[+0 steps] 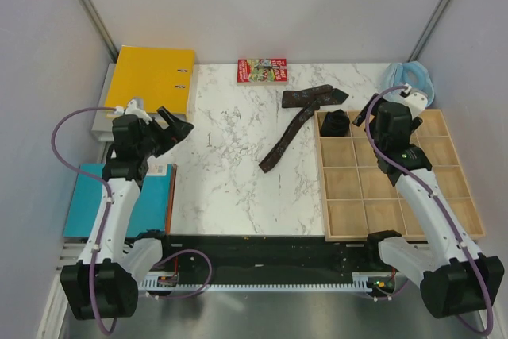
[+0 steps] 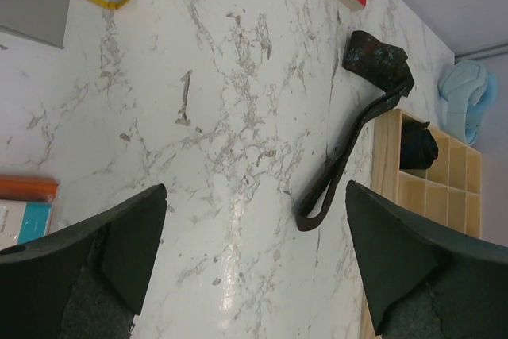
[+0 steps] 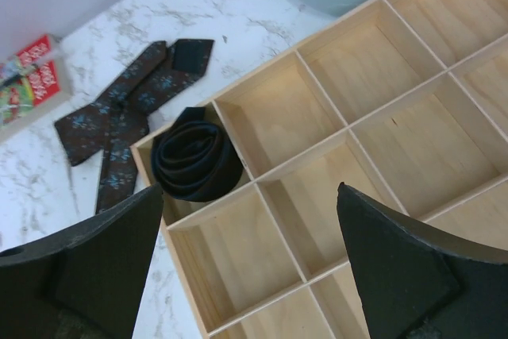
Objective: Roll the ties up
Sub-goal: Flatten out the tie at the center of the board.
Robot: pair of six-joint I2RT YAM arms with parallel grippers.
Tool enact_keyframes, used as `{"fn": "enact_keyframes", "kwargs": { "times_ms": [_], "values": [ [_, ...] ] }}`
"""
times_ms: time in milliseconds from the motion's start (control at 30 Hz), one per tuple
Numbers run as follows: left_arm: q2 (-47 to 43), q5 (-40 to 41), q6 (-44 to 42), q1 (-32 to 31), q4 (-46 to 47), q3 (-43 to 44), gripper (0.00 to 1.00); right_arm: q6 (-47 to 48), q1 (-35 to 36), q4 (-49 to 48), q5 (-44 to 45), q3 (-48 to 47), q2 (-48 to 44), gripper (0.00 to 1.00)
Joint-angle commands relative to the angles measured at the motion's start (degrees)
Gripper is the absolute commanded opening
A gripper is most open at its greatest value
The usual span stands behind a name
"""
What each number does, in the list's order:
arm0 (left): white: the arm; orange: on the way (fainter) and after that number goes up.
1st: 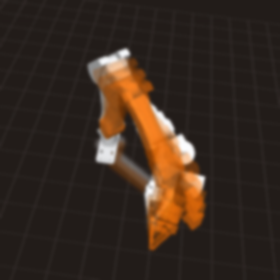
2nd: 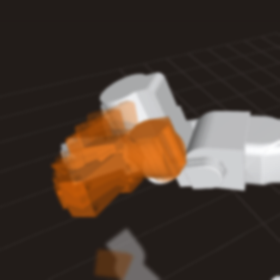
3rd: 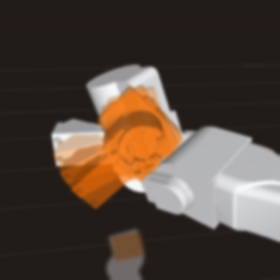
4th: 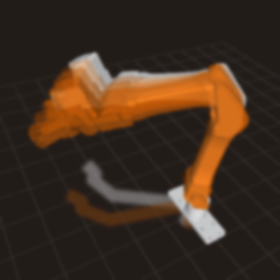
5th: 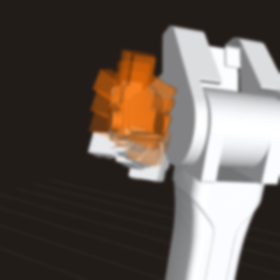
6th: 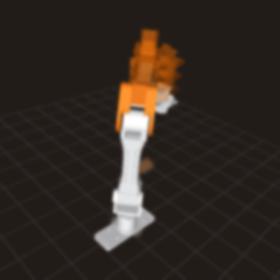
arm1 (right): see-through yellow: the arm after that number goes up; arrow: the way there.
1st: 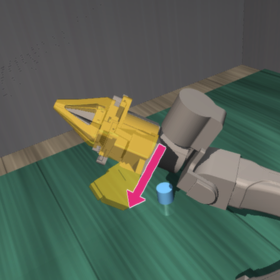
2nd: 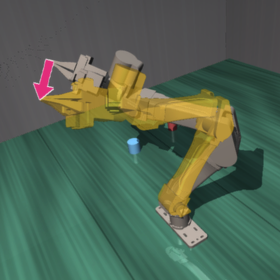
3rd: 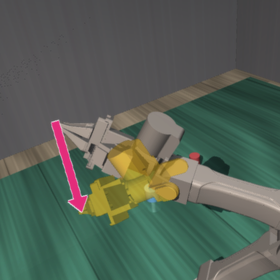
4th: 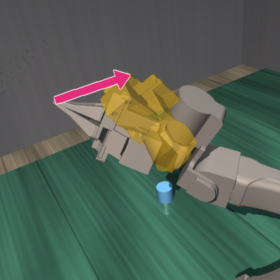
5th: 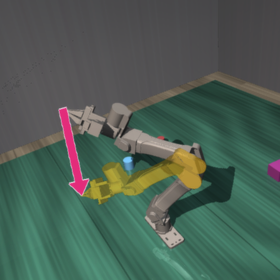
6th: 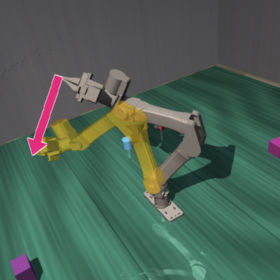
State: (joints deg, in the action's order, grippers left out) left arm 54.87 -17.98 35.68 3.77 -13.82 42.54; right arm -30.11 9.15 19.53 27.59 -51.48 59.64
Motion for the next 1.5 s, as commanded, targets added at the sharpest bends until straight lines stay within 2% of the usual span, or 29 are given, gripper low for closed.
{"fn": "enact_keyframes", "kwargs": {
  "times_ms": [0,33,133,167,200,333,433,633,800,900,1000,1100,1167,1400,1467],
  "values": [
    [1.10,3.48,-2.47,0.10,-11.13,9.48,1.00,-0.92,-0.01,-1.87,-1.67,-0.37,-2.78,0.98],
    [2.33,-0.79,-0.72,0.18,-10.96,10.01,1.00,-1.53,-0.01,1.44,-0.45,-1.85,-2.16,0.98],
    [7.17,-15.73,-2.45,0.97,-8.24,10.02,1.00,-0.39,0.08,4.89,-2.71,-3.97,0.12,0.98],
    [7.18,-17.16,-0.81,0.71,-7.89,9.06,1.00,-1.17,0.08,5.43,-4.20,-4.15,0.22,0.98],
    [6.66,-17.18,-0.18,0.54,-6.06,8.00,1.00,-1.27,-0.01,5.61,-5.09,-4.15,-0.04,0.98],
    [3.05,-8.93,-2.98,-2.62,-7.09,6.24,1.00,-0.74,0.08,6.31,-11.41,-3.19,-0.40,0.98],
    [3.31,-8.57,-2.81,-3.07,-7.62,5.62,0.99,-1.35,-0.01,6.66,-16.16,-2.04,1.00,0.98],
    [3.84,-3.30,-3.51,-10.27,-7.62,5.71,0.95,-5.13,0.08,6.57,-21.26,1.73,2.76,0.97],
    [4.36,-3.64,-4.30,-10.71,-7.18,4.83,0.95,-4.61,0.08,6.14,-21.36,2.79,1.98,0.97],
    [4.80,-3.21,-4.22,-10.71,-6.66,3.78,1.00,-4.69,0.08,6.05,-20.92,3.49,1.45,0.97],
    [5.59,-2.15,-3.87,-10.63,-5.78,2.72,1.00,-5.31,-0.01,5.61,-22.14,4.81,1.27,0.96],
    [6.39,-6.36,-5.88,-11.50,-4.29,1.84,0.98,-5.93,0.08,5.08,-23.72,5.69,1.45,0.97],
    [6.74,-4.10,-5.54,-12.99,-4.28,1.23,0.97,-6.54,-0.01,4.73,-23.73,6.83,1.27,0.96],
    [11.48,1.89,-3.78,-23.18,-0.95,0.53,0.83,-8.56,0.87,3.06,-24.43,10.34,0.92,0.95],
    [12.36,2.33,-2.55,-24.59,3.18,-1.14,0.77,-8.91,1.75,2.18,-24.69,11.05,0.57,0.95]
  ]
}}
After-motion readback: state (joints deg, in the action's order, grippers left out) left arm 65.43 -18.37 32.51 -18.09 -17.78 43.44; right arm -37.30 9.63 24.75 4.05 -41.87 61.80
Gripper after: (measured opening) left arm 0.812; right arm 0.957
